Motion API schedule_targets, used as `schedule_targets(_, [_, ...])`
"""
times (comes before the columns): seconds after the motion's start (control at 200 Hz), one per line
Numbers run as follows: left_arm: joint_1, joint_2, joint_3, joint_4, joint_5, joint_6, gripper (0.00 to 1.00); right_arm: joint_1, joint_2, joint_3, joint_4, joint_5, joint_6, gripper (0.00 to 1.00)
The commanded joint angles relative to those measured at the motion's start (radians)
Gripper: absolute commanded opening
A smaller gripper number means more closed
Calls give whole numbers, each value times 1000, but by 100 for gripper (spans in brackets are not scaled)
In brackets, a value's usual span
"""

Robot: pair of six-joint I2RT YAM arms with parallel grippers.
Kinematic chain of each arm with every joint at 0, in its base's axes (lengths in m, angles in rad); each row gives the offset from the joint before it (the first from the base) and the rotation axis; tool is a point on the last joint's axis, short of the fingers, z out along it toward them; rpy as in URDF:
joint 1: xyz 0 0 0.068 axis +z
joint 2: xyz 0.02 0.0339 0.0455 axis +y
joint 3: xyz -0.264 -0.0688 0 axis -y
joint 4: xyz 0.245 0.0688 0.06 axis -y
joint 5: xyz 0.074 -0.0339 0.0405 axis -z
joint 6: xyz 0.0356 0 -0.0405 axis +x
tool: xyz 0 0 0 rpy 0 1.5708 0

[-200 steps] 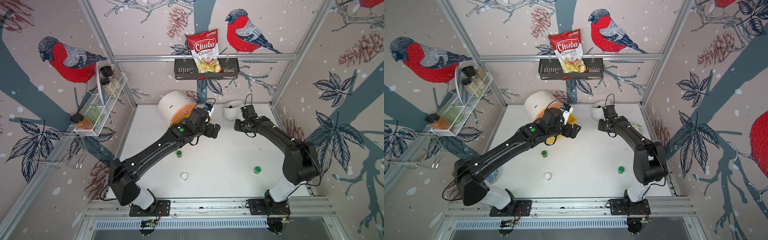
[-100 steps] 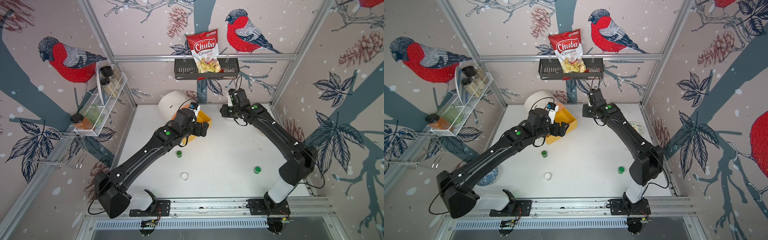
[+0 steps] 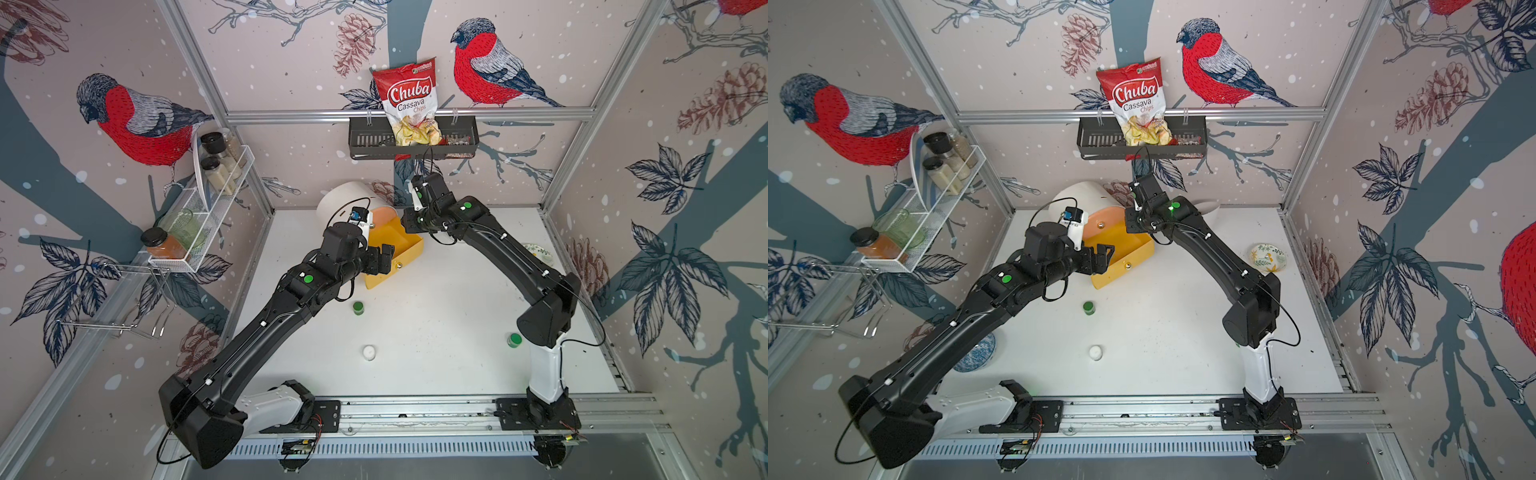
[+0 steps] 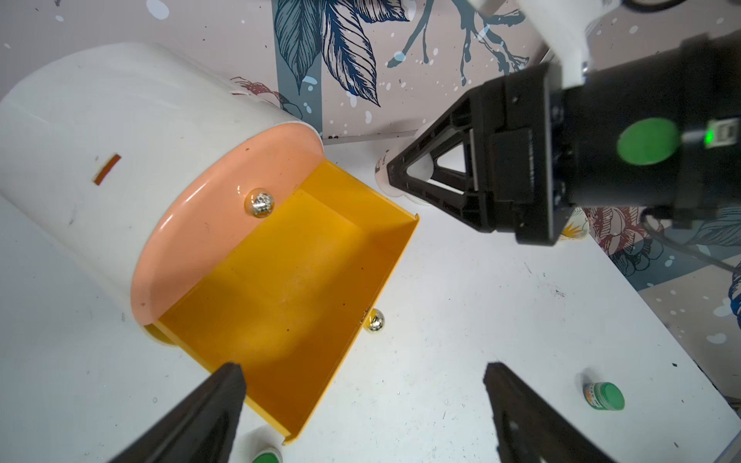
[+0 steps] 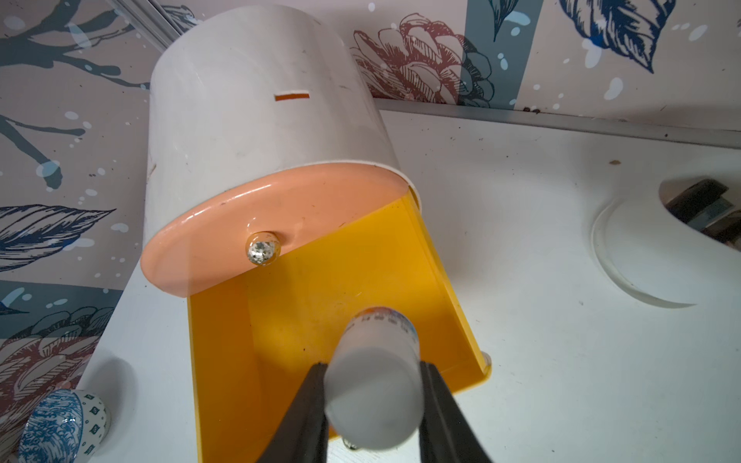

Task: Put the paint cans in the drawer according to color
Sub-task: Place the paint can in the drawer.

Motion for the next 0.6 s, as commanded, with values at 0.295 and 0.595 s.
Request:
schedule_targets(0.295, [9, -41, -30, -5, 15, 6, 96, 45, 125, 82, -22, 4, 12, 27])
schedule_targets(0.595, [12, -45, -30, -3, 20, 8, 96, 63, 179, 95, -19, 2, 14, 27])
